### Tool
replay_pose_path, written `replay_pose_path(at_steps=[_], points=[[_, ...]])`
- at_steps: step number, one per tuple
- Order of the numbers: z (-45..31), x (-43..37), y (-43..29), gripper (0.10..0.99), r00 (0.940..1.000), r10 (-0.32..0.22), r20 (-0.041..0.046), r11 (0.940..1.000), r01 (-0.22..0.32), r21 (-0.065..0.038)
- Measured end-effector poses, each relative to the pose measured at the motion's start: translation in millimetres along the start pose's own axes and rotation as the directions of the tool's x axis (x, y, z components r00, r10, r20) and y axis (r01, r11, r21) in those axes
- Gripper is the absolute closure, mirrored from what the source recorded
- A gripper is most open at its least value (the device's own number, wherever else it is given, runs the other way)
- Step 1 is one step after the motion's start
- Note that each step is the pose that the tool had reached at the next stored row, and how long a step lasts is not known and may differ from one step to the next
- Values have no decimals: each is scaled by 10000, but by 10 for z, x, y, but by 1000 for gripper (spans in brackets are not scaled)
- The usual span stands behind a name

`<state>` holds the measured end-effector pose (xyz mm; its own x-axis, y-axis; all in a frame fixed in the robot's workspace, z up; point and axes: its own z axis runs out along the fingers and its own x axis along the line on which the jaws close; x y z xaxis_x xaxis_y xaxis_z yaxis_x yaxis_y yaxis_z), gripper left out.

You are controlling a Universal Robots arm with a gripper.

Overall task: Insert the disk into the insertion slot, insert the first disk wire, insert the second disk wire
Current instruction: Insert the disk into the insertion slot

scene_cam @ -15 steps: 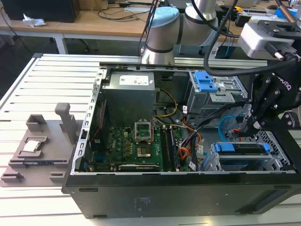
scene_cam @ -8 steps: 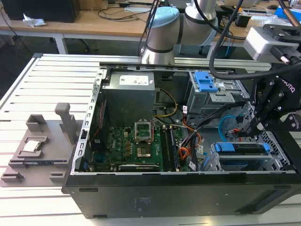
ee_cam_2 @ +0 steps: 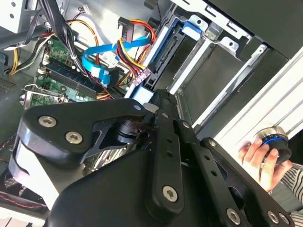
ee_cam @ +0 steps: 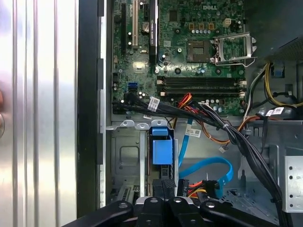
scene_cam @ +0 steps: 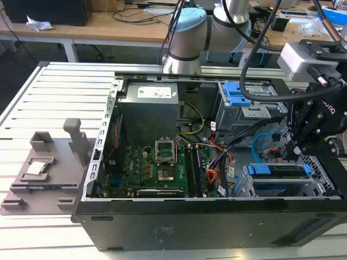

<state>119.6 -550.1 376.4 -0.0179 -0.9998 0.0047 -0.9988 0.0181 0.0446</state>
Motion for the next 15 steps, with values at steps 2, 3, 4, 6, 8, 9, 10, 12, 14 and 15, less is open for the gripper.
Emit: replay_pose_path(at_steps=[2, 3, 4, 6, 8, 9, 10, 12, 14, 15], points=[[33, 0, -23, 980, 10000, 1, -1, 10000, -1, -2], [43, 0, -27, 980, 10000, 2, 0, 10000, -2, -2], [51, 0, -31, 980, 10000, 3, 0, 10000, -3, -2], [64, -1, -39, 980, 10000, 3, -1, 10000, -3, -2], [68, -1, -44, 980, 10000, 2, -1, 10000, -2, -2], [68, -1, -44, 980, 10000, 2, -1, 10000, -2, -2], [68, -1, -44, 980, 10000, 2, -1, 10000, -2, -2], [68, -1, -44, 980, 10000, 3, -1, 10000, -3, -2], [69, -1, -45, 980, 10000, 2, 0, 10000, -2, -3], [68, -1, -45, 980, 10000, 2, -1, 10000, -2, -2]])
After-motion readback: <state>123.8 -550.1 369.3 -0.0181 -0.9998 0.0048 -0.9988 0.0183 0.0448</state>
